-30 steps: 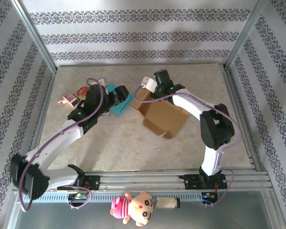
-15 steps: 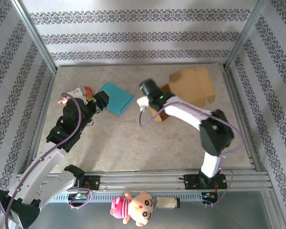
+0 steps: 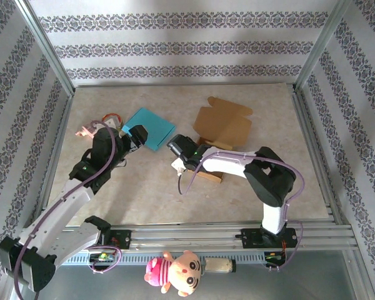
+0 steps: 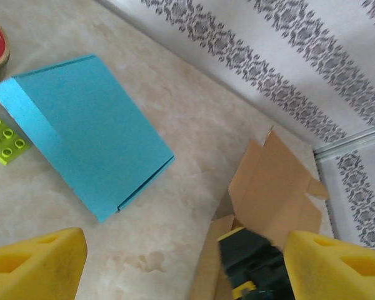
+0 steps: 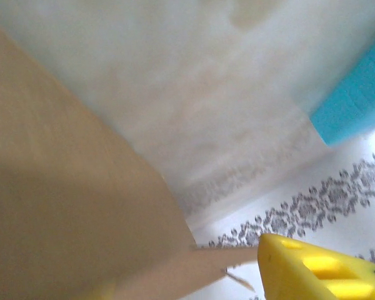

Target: Fold the paper box

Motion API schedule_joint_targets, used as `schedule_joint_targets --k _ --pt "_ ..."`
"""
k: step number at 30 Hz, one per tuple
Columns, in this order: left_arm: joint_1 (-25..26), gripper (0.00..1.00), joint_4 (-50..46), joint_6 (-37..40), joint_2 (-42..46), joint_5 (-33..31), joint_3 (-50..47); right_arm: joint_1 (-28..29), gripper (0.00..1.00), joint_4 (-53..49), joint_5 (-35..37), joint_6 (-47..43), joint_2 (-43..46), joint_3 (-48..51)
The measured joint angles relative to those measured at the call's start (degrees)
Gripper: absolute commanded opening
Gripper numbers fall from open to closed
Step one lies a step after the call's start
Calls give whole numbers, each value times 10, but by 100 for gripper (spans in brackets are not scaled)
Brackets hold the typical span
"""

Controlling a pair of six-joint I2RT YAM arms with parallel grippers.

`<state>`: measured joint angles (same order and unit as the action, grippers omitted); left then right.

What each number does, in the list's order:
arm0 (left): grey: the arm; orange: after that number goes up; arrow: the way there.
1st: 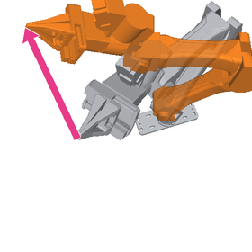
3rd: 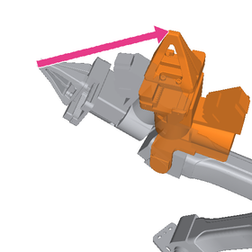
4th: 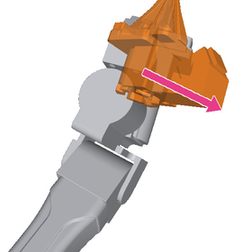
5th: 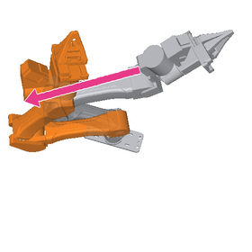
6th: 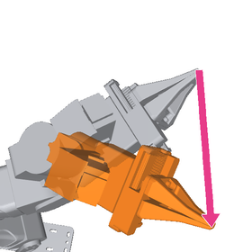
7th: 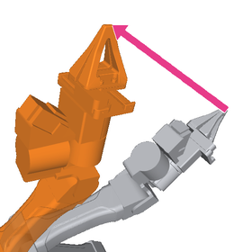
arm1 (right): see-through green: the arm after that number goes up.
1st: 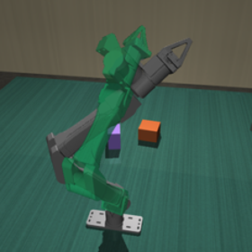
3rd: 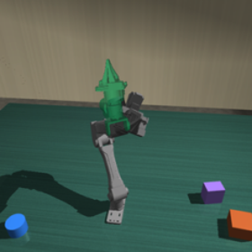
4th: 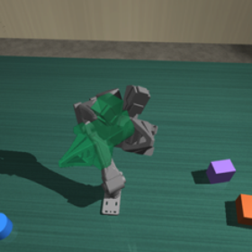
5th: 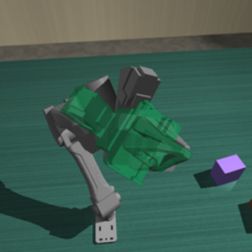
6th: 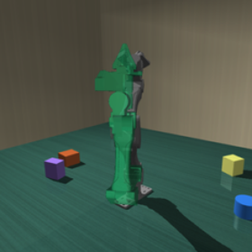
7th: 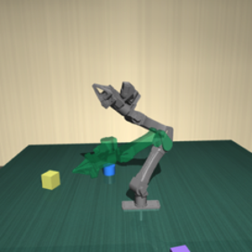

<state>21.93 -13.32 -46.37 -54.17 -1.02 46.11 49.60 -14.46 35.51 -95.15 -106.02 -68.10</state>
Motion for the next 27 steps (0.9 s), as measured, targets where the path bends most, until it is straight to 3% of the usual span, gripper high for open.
schedule_joint_targets --k 5,9,11,15,18,24,27 --pt "-2 79 -5 32 -59 40 18 -14 63 -49 0 96 15 -44" --pt "-3 79 -13 102 -136 111 82 -63 75 -123 -67 330 54 -104" --pt "-3 79 -18 150 -194 172 136 -144 77 -147 -180 508 111 -124" --pt "-3 79 -47 236 -353 297 294 -414 79 -141 -410 847 203 -126" --pt "-3 81 -94 284 -496 353 451 -542 84 -150 -500 991 195 -109" --pt "0 81 -217 355 -758 400 762 -575 80 -180 -616 1113 72 -98" --pt "2 81 -269 376 -865 418 892 -575 72 -176 -642 1139 27 -90"
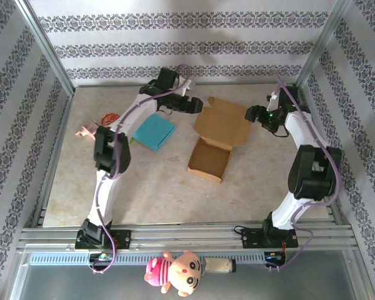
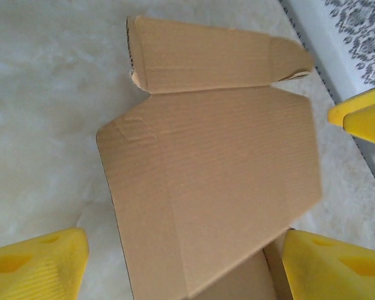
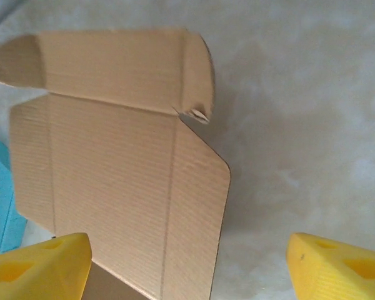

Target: Fold the paper box

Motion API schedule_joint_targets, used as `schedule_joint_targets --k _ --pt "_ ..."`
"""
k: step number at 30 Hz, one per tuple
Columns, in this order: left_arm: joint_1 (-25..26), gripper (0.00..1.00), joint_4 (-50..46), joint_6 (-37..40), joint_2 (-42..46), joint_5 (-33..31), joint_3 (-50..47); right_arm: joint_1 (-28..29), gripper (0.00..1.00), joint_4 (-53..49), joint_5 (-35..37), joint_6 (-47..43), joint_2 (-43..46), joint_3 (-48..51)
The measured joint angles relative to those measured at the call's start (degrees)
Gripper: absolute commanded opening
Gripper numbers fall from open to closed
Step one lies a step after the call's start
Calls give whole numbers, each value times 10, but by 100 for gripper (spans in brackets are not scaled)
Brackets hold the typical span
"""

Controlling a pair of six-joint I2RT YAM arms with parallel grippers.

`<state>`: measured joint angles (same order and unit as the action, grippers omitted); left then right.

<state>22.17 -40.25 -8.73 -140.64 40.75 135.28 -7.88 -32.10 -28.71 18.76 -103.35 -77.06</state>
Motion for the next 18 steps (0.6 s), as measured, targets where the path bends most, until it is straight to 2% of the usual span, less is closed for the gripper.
schedule_joint_targets --k 3,5,7,12,18 --pt "0 77 -29 6 -72 26 73 1 53 9 -24 15 -16 14" --pt "0 72 -32 3 -97 44 86 2 39 13 -31 18 -21 16" --pt "0 65 -33 -2 -110 58 87 3 30 19 -37 19 -23 16" --pt "3 43 -28 -33 -123 82 90 15 14 23 -39 5 -23 16" --pt "3 44 -26 -37 -123 74 99 43 7 16 -4 -12 -24 -2"
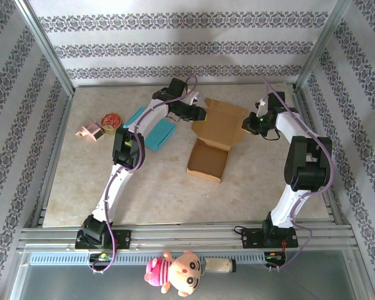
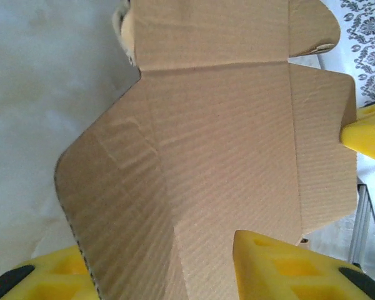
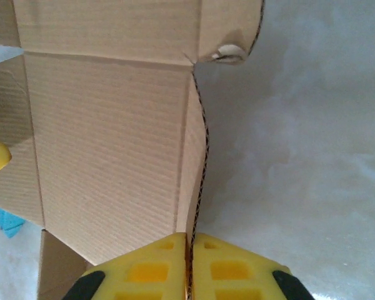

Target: Fold the paper box

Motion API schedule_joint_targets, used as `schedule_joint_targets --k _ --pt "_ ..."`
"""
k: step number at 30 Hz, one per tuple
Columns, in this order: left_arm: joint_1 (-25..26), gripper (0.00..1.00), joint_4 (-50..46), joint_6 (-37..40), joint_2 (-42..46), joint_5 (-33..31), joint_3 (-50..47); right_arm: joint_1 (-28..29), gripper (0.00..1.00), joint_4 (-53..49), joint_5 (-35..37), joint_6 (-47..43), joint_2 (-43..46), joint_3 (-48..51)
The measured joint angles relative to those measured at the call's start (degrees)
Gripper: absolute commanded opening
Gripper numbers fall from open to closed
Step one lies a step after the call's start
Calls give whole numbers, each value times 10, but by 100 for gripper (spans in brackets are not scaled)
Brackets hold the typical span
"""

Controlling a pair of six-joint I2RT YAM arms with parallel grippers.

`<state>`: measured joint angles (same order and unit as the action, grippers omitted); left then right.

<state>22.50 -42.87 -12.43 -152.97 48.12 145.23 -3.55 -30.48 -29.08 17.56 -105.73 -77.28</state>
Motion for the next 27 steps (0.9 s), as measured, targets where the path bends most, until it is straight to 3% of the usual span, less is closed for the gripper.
schedule_joint_targets --k 7,9,12,17,23,27 --pt "0 39 -5 27 8 -39 1 35 2 -2 73 -37 26 -10" --pt "0 25 -7 34 10 -52 2 43 0 -1 89 -52 38 -11" --pt "0 16 -9 47 15 -64 3 54 0 0 107 -71 50 -11" --pt "5 10 -14 50 35 -88 3 84 0 21 151 -86 87 6" --pt "22 9 -12 47 103 -193 -2 131 0 83 229 -90 131 33" --pt "38 9 51 53 187 -253 -92 158 0 172 299 -88 141 69"
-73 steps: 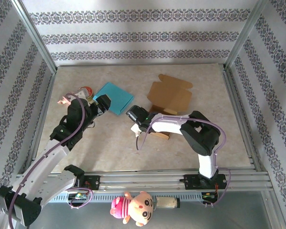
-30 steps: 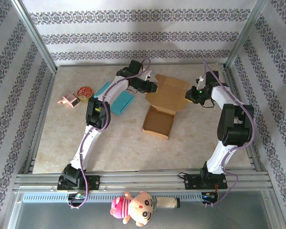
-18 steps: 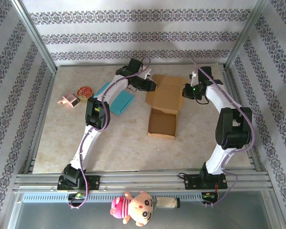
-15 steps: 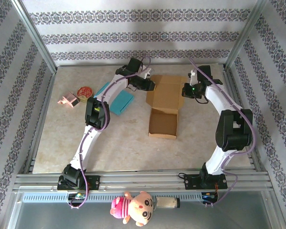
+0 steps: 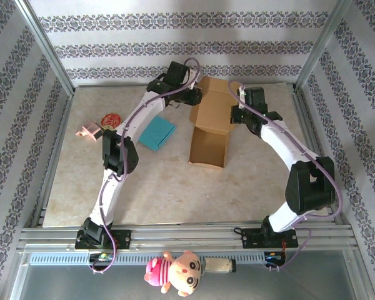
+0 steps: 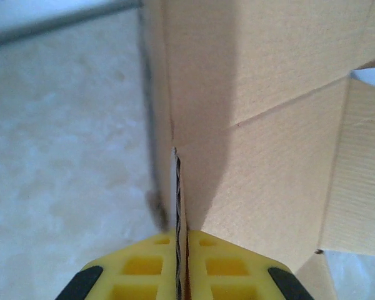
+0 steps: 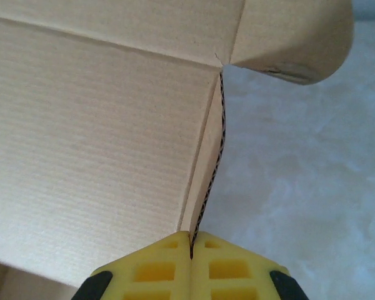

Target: Fold the paper box

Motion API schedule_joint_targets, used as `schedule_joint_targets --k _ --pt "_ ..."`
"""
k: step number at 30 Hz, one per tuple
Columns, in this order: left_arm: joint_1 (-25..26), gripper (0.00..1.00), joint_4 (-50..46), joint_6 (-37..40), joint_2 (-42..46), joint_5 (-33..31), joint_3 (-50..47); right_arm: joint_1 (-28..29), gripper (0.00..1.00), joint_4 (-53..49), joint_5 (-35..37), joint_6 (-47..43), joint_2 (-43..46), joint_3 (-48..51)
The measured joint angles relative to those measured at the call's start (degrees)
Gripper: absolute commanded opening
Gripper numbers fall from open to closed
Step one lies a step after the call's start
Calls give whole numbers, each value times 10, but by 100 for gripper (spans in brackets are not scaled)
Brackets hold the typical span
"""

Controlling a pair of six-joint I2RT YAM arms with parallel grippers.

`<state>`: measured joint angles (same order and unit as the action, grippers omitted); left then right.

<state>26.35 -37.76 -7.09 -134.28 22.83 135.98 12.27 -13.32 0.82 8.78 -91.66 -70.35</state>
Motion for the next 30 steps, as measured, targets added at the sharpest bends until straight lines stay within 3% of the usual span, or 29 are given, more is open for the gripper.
schedule_joint_targets --k 2,6,9,14,18,23,27,30 --pt "11 9 60 16 47 -20 -81 10 0 39 29 4 0 18" --pt "31 9 309 42 168 -38 -355 23 45 140 63 14 0 89" --pt "36 5 504 79 210 -37 -528 30 65 185 61 2 0 151" --pt "28 0 700 116 203 -5 -629 21 78 180 31 -69 44 191" --pt "24 0 761 149 203 23 -643 -15 95 181 -18 -165 154 196" --pt "24 0 808 174 203 47 -643 -41 96 191 -86 -309 234 185" --pt "24 0 825 188 201 65 -643 -55 95 134 -155 -422 209 137" --pt "24 0 829 199 196 72 -643 -55 86 81 -194 -479 163 88"
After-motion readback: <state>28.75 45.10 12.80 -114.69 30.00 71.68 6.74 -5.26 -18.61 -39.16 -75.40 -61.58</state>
